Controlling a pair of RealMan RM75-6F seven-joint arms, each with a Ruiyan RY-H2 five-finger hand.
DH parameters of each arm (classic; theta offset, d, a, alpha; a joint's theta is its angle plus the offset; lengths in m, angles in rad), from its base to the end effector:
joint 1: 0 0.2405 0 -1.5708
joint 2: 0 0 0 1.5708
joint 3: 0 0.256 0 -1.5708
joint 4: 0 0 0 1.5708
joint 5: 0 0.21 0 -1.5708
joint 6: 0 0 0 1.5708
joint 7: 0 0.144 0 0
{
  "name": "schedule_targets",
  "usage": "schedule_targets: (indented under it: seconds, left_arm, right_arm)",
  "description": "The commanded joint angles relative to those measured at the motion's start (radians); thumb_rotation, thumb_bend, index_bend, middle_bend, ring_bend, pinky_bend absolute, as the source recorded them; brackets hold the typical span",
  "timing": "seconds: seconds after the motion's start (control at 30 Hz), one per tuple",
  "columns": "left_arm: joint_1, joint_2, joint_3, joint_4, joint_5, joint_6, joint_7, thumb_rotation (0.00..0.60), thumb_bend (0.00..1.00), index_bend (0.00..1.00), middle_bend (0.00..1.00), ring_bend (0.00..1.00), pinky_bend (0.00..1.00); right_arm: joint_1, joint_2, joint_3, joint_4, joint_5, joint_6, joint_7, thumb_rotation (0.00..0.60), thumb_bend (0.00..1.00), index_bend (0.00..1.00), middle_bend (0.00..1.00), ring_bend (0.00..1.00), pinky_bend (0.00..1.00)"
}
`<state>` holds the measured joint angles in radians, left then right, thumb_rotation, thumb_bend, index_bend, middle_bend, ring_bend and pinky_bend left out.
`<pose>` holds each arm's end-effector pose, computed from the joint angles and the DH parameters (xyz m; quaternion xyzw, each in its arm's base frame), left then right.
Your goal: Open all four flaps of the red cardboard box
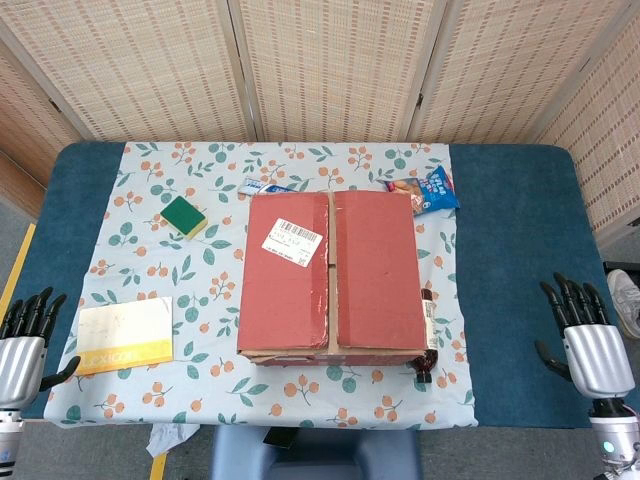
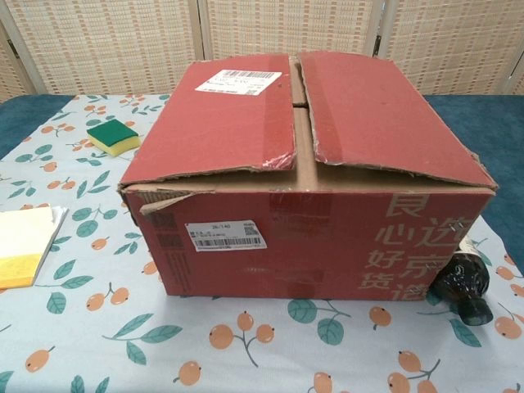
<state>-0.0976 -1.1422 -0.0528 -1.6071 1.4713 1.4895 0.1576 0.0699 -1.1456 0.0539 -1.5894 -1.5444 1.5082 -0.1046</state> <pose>-0.3109 0.1855 0.1546 -0.6119 -0.3468 -0.3485 0.6195 -0.3084 -0.1772 0.1538 0.6169 -0.3442 0.3713 0.6026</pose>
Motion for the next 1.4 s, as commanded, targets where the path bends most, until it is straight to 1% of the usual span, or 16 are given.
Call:
schedule_targets:
  seconds: [0.03, 0.23, 0.37, 0.47, 0.53, 0.6, 0.77, 0.97, 1.1, 1.3, 1.4]
  left_arm:
    - [0.000, 0.000, 0.000, 0.000, 0.001, 0.001, -0.001, 0.600, 0.28, 0.00, 0.01, 0.01, 0.02]
    - [-0.004, -0.005, 0.000, 0.002, -0.008, -0.013, 0.011, 0.600, 0.28, 0.00, 0.01, 0.01, 0.02]
    - [-0.007, -0.005, -0.001, 0.003, -0.008, -0.016, 0.003, 0.600, 0.28, 0.00, 0.01, 0.01, 0.02]
    - [-0.011, -0.004, -0.001, 0.004, -0.008, -0.023, -0.002, 0.600, 0.28, 0.00, 0.01, 0.01, 0.02]
    - [-0.014, -0.004, 0.000, 0.007, -0.007, -0.027, -0.003, 0.600, 0.28, 0.00, 0.01, 0.01, 0.02]
    - [-0.015, -0.004, 0.000, 0.009, -0.008, -0.031, -0.008, 0.600, 0.28, 0.00, 0.01, 0.01, 0.02]
    - [-0.015, 0.002, 0.001, 0.008, -0.006, -0.032, -0.028, 0.600, 0.28, 0.00, 0.01, 0.01, 0.02]
    - [-0.021, 0.001, 0.002, 0.012, -0.013, -0.047, -0.033, 0.600, 0.28, 0.00, 0.01, 0.01, 0.02]
    - [-0.023, 0.006, 0.000, 0.012, -0.024, -0.060, -0.056, 0.600, 0.28, 0.00, 0.01, 0.01, 0.02]
    - [-0.025, 0.018, -0.004, 0.019, -0.036, -0.072, -0.109, 0.600, 0.28, 0.00, 0.01, 0.01, 0.02]
    - [-0.025, 0.027, -0.008, 0.019, -0.048, -0.079, -0.138, 0.600, 0.28, 0.00, 0.01, 0.01, 0.02]
  right_arm:
    - [0.001, 0.000, -0.001, -0.001, 0.000, -0.001, -0.002, 0.600, 0.37, 0.00, 0.00, 0.00, 0.00]
    - [-0.005, -0.003, 0.000, 0.001, -0.017, 0.025, 0.002, 0.600, 0.37, 0.00, 0.00, 0.00, 0.00]
    - [0.004, -0.011, -0.006, 0.008, -0.040, 0.018, 0.029, 0.600, 0.37, 0.00, 0.00, 0.00, 0.00]
    - [0.013, -0.030, 0.005, 0.027, -0.081, 0.056, 0.069, 0.600, 0.37, 0.00, 0.00, 0.00, 0.00]
    - [0.021, -0.032, 0.006, 0.025, -0.111, 0.071, 0.069, 0.600, 0.37, 0.00, 0.00, 0.00, 0.00]
    - [0.033, -0.014, -0.001, -0.006, -0.132, 0.057, 0.072, 0.600, 0.37, 0.00, 0.00, 0.00, 0.00]
    - [0.085, 0.066, -0.023, -0.143, -0.184, -0.028, 0.064, 0.600, 0.37, 0.00, 0.00, 0.00, 0.00]
    - [0.153, 0.102, -0.026, -0.282, -0.220, -0.141, -0.031, 0.600, 0.37, 0.00, 0.00, 0.00, 0.00]
    - [0.196, 0.062, -0.008, -0.337, -0.227, -0.190, -0.092, 0.600, 0.37, 0.00, 0.00, 0.00, 0.00]
    - [0.247, -0.064, 0.027, -0.365, -0.214, -0.235, -0.190, 0.600, 0.37, 0.00, 0.00, 0.00, 0.00]
    - [0.270, -0.125, 0.037, -0.364, -0.186, -0.266, -0.223, 0.600, 0.37, 0.00, 0.00, 0.00, 0.00]
